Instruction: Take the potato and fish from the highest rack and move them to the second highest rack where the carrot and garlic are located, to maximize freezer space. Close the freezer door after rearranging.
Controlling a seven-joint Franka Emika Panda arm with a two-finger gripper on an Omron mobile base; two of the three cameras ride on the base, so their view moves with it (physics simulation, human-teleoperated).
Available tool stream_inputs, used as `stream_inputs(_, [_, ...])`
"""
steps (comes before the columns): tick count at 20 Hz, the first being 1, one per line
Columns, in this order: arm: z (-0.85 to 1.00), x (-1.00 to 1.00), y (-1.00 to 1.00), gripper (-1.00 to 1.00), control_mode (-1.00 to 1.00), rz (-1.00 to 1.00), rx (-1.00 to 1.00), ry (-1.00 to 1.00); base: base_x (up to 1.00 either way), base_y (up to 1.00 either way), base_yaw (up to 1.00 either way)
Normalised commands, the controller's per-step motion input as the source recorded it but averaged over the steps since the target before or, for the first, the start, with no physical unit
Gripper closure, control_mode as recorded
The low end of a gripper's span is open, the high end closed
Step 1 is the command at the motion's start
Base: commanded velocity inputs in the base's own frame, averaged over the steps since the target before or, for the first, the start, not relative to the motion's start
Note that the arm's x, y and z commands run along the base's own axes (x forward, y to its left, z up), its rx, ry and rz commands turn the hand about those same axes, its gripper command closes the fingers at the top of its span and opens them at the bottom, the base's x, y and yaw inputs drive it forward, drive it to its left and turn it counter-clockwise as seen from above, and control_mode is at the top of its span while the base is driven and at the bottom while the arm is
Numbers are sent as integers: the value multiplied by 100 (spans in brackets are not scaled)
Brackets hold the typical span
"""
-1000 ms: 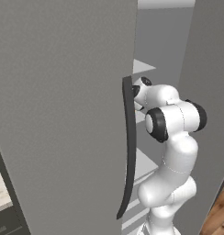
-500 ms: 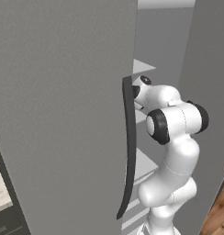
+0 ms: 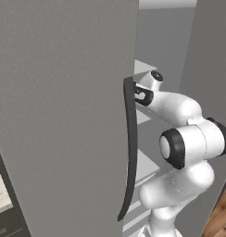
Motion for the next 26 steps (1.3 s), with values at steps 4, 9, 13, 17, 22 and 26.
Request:
stream_inputs(4, [71, -84, -13, -100, -100, 0, 0, 0, 0, 0, 0])
stream_inputs(9, [82, -82, -13, -100, -100, 0, 0, 0, 0, 0, 0])
stream_inputs(13, [80, -80, -11, -100, -100, 0, 0, 0, 0, 0, 0])
stream_inputs(17, [73, -70, -10, -100, -100, 0, 0, 0, 0, 0, 0])
stream_inputs(22, [45, -26, -3, -100, -100, 0, 0, 4, 0, 0, 0])
stream_inputs(26, [5, 1, 0, -100, -100, 0, 0, 7, 0, 0, 0])
